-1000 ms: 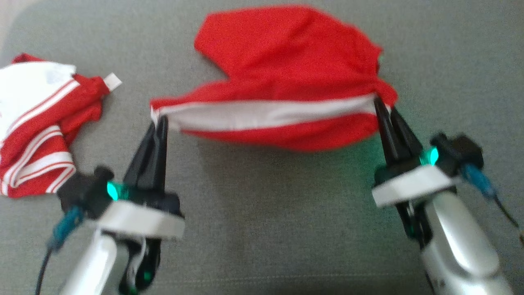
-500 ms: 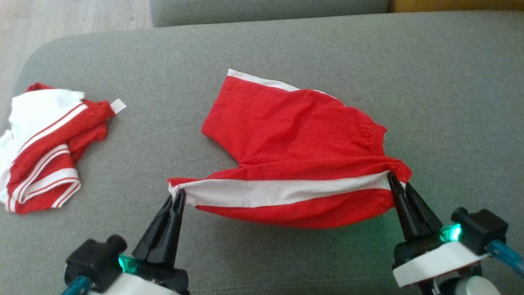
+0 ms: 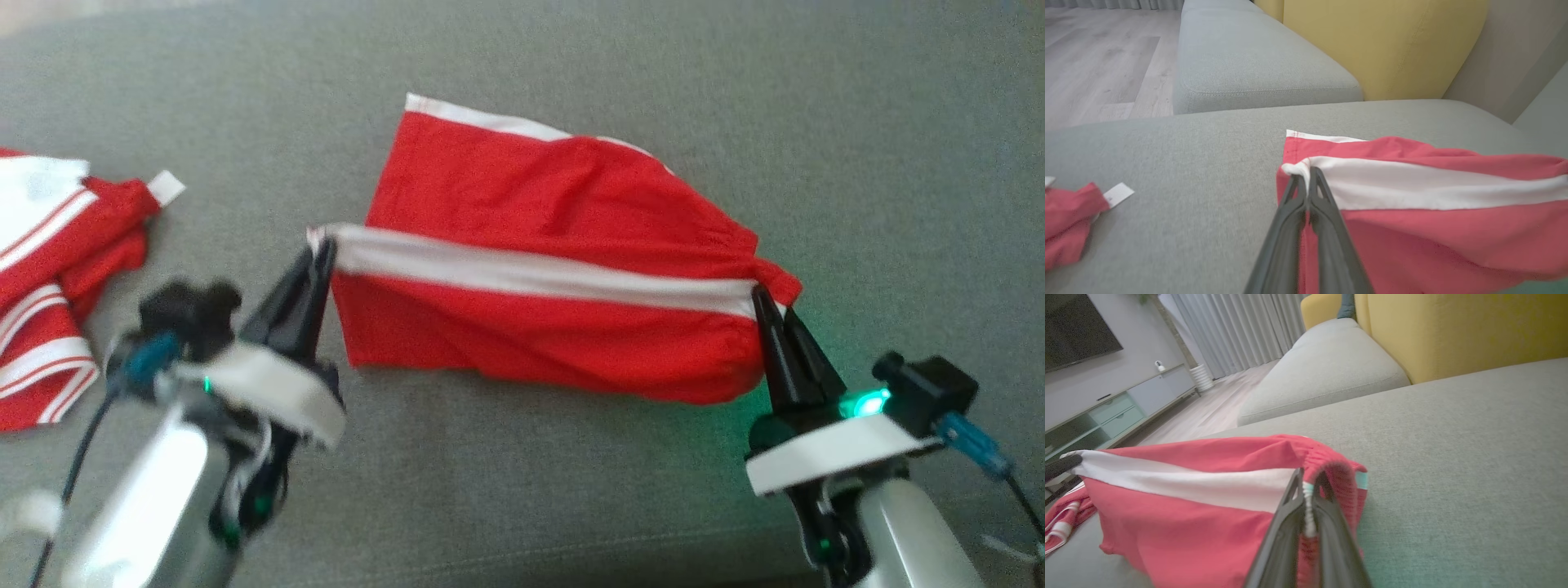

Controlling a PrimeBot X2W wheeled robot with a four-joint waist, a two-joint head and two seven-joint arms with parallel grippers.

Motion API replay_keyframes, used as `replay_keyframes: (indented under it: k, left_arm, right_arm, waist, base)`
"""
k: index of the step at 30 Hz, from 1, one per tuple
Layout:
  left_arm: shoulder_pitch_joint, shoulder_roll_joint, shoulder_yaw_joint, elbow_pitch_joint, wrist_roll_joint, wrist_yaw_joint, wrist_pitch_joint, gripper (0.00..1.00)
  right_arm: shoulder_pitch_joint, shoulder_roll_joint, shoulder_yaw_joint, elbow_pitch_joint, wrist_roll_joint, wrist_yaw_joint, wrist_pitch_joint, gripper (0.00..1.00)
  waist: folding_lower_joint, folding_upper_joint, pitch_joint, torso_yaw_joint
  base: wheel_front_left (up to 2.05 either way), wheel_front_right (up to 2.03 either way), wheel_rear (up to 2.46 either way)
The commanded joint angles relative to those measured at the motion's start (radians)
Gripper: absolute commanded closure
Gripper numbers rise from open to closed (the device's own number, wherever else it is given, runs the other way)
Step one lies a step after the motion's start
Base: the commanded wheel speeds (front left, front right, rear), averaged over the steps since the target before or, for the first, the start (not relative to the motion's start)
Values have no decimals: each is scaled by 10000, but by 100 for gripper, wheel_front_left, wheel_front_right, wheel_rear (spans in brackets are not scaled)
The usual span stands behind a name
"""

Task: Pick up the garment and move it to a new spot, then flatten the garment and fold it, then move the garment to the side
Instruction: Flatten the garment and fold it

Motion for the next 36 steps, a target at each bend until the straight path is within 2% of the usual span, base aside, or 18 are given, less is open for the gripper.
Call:
replay_keyframes:
  k: [1, 7, 8, 14, 20, 27, 28, 29, 30, 36]
  left_arm:
    - [-1193, 110, 328, 359, 204, -163, 29, 100]
    - [-3570, -129, 82, 2457, 701, -632, -8, 100]
    - [-3570, -129, 82, 2457, 701, -632, -8, 100]
    - [-5536, -403, -204, 4472, 1235, -830, -117, 100]
    - [-6527, -751, -373, 5699, 1412, -911, -402, 100]
    - [-7181, -1192, -543, 6656, 1485, -1013, -1032, 100]
    - [-7226, -1240, -563, 6739, 1497, -1022, -1165, 74]
    - [-7252, -1287, -587, 6819, 1504, -1031, -1273, 42]
    - [-7259, -1334, -610, 6887, 1500, -1054, -1369, 0]
    - [-6951, -1649, -688, 6734, 1372, -1212, -1886, 0]
  right_arm:
    - [-548, 122, 170, 62, 82, -9, -304, 100]
    - [-1798, 309, 204, 1293, 396, -9, -985, 100]
    - [-1798, 309, 204, 1293, 396, -9, -985, 100]
    - [-3178, 318, 706, 2408, 1288, -9, -1520, 100]
    - [-3928, 320, 822, 2813, 1529, -9, -1576, 100]
    - [-4055, 320, 770, 2796, 1470, -9, -1579, 100]
    - [-4039, 320, 752, 2767, 1458, -9, -1579, 78]
    - [-4011, 320, 730, 2730, 1453, -9, -1579, 42]
    - [-3973, 320, 694, 2671, 1440, -9, -1580, 0]
    - [-3492, 321, 337, 2252, 1011, -9, -1580, 0]
  waist:
    - [1, -1, 514, -278]
    - [1, -1, 1542, -711]
    - [1, -1, 1542, -711]
    - [1, -1, 2384, -920]
    - [1, -1, 2658, -981]
    - [1, -1, 2699, -969]
    - [1, -1, 2689, -961]
    - [1, -1, 2674, -950]
    - [1, -1, 2649, -937]
    - [1, -1, 2364, -799]
  base:
    - [0, 0, 0]
    - [0, 0, 0]
    - [0, 0, 0]
    - [0, 0, 0]
    - [0, 0, 0]
    - [0, 0, 0]
    - [0, 0, 0]
    - [0, 0, 0]
    - [0, 0, 0]
    - [0, 0, 0]
